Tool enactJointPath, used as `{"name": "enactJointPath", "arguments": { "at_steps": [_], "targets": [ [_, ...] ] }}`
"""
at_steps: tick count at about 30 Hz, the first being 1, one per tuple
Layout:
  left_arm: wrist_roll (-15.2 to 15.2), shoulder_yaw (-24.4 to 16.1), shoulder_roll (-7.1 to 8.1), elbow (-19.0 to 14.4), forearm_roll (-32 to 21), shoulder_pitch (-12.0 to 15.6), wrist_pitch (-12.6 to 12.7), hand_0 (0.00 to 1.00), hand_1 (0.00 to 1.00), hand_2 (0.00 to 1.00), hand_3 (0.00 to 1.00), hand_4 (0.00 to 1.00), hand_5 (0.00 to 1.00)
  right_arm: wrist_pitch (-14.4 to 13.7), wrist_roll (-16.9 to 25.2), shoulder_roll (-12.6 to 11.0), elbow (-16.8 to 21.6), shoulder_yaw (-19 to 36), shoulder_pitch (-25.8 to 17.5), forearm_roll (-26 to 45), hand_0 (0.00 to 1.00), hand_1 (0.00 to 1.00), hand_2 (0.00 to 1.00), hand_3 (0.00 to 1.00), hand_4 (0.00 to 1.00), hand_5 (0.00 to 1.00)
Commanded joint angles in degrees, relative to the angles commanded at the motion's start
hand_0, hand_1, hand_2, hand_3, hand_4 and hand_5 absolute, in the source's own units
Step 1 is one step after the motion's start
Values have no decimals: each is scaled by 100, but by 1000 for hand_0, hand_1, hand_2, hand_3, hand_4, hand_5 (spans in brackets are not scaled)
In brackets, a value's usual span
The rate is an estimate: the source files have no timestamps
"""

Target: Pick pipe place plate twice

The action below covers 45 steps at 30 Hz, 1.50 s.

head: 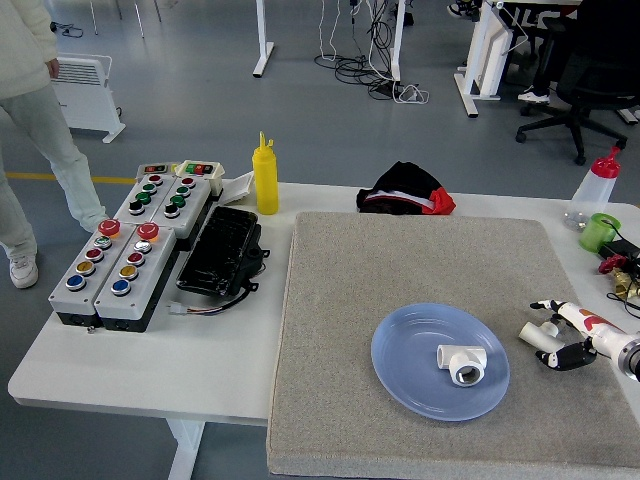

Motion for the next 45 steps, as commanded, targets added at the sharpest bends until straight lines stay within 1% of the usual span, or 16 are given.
{"name": "enactJointPath", "arguments": {
  "at_steps": [1, 3, 6, 7, 14, 19, 24, 25, 30, 31, 36, 37, 40, 42, 43, 45],
  "targets": [
    [9, 7, 0, -1, 1, -8, 2, 582, 621, 637, 592, 379, 998, -138, 47, -5, -1, -32, 0, -54, 403, 508, 529, 732, 616, 172],
    [13, 11, 0, -2, 3, -13, 1, 582, 621, 637, 592, 379, 998, -208, 69, -8, -3, -46, 1, -82, 403, 508, 529, 732, 616, 172],
    [33, 28, 0, -4, 5, -34, -3, 582, 621, 637, 592, 379, 998, -385, 263, -14, -16, -69, 1, -187, 403, 508, 529, 732, 616, 172],
    [37, 30, 0, -4, 7, -37, -4, 581, 621, 637, 592, 378, 998, -411, 300, -17, -17, -70, 1, -205, 282, 424, 501, 633, 496, 35],
    [22, 47, 0, -2, -28, -47, -2, 582, 621, 637, 592, 378, 998, -516, 438, -58, 69, -23, -6, -214, 268, 418, 501, 615, 487, 32],
    [16, 43, 0, 2, -29, -45, -9, 581, 621, 637, 591, 377, 998, -578, 473, -110, 333, 130, -67, -193, 269, 421, 504, 604, 482, 35],
    [33, 32, 0, -1, -1, -51, -7, 581, 621, 637, 591, 377, 998, -665, 508, -185, 1009, 130, -109, -6, 269, 421, 504, 604, 482, 35],
    [38, 31, 0, -2, 6, -53, -9, 581, 621, 636, 589, 377, 998, -655, 503, -193, 1126, 99, -106, 29, 293, 438, 511, 610, 485, 40],
    [32, 29, 0, -3, 12, -58, -9, 581, 621, 636, 589, 377, 998, -403, 418, -152, 1776, -146, -9, -76, 293, 438, 511, 610, 485, 40],
    [26, 28, 0, -2, 11, -58, -6, 581, 621, 636, 585, 377, 998, -335, 376, -131, 1857, -199, 17, -120, 343, 469, 534, 682, 539, 95],
    [14, 25, 0, -1, 1, -61, 3, 581, 621, 636, 585, 377, 998, -108, 238, -61, 2136, -453, 114, -367, 343, 469, 534, 682, 539, 95],
    [11, 27, 0, 0, -4, -63, 4, 579, 620, 635, 582, 378, 998, -44, 198, -52, 2188, -515, 131, -435, 669, 668, 732, 827, 686, 257],
    [-6, 24, 0, 3, -28, -77, 17, 579, 620, 635, 582, 378, 998, 204, 32, -41, 2324, -710, 174, -568, 669, 668, 732, 827, 686, 257],
    [-9, 25, 0, 3, -30, -78, 17, 579, 620, 635, 582, 378, 998, 267, -28, -16, 2348, -812, 193, -595, 669, 668, 732, 827, 686, 257],
    [-9, 24, 0, 3, -26, -78, 16, 578, 619, 635, 580, 377, 998, 274, -37, -11, 2351, -829, 196, -599, 934, 882, 982, 920, 730, 293],
    [8, -1, 0, 0, 22, -75, 23, 578, 619, 635, 580, 377, 998, 203, -26, 89, 2310, -930, 216, -615, 934, 882, 982, 920, 730, 293]
  ]
}}
